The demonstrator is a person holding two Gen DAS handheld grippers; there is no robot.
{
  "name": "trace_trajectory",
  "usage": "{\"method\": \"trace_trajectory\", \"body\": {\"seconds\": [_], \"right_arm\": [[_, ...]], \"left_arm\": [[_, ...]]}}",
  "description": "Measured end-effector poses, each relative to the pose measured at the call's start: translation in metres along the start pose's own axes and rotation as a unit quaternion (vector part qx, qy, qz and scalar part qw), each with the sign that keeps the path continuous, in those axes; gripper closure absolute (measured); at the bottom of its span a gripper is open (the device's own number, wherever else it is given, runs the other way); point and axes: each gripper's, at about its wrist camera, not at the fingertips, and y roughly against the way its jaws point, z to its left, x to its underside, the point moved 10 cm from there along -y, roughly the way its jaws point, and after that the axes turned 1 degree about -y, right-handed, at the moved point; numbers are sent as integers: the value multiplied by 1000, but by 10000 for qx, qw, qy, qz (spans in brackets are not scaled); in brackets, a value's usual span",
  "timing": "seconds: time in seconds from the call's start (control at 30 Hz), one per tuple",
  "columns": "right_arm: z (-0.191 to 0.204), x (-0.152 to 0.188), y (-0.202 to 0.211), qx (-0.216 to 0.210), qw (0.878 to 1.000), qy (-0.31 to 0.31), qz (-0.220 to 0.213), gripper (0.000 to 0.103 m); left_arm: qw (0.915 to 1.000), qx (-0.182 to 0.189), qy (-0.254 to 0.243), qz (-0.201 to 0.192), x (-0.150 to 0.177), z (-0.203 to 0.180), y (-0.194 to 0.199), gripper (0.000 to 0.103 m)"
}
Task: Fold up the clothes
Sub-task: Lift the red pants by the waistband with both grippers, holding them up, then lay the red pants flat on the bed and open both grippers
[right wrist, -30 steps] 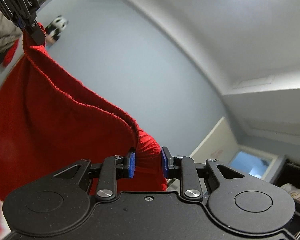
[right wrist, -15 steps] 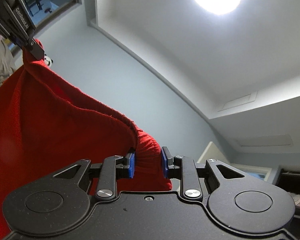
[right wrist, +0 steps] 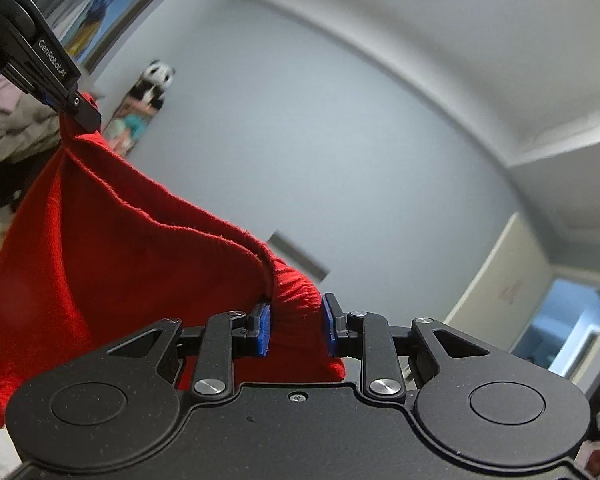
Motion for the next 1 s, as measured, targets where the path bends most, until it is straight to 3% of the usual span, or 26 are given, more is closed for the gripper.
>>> {"method": "trace_trajectory", "body": {"seconds": [0.17,0.3,0.5,0.83,1.0], "right_arm": [[37,49,-52,-329,9987,-49,390,80],[40,93,-134,-580,9953,-91,770,80],[59,150,-222,-748,9898,-113,1206,80],[53,223,-403,-499,9816,-299,1819,80],[56,261,-483,-352,9729,-389,2254,80]], "left_arm": [[9985,-98,180,513,41,33,-56,95],[9953,-130,348,891,68,54,-108,95],[9914,-125,341,1254,97,75,-184,95],[9892,117,358,1415,134,95,-313,95],[9859,232,347,1620,162,89,-359,95]]}}
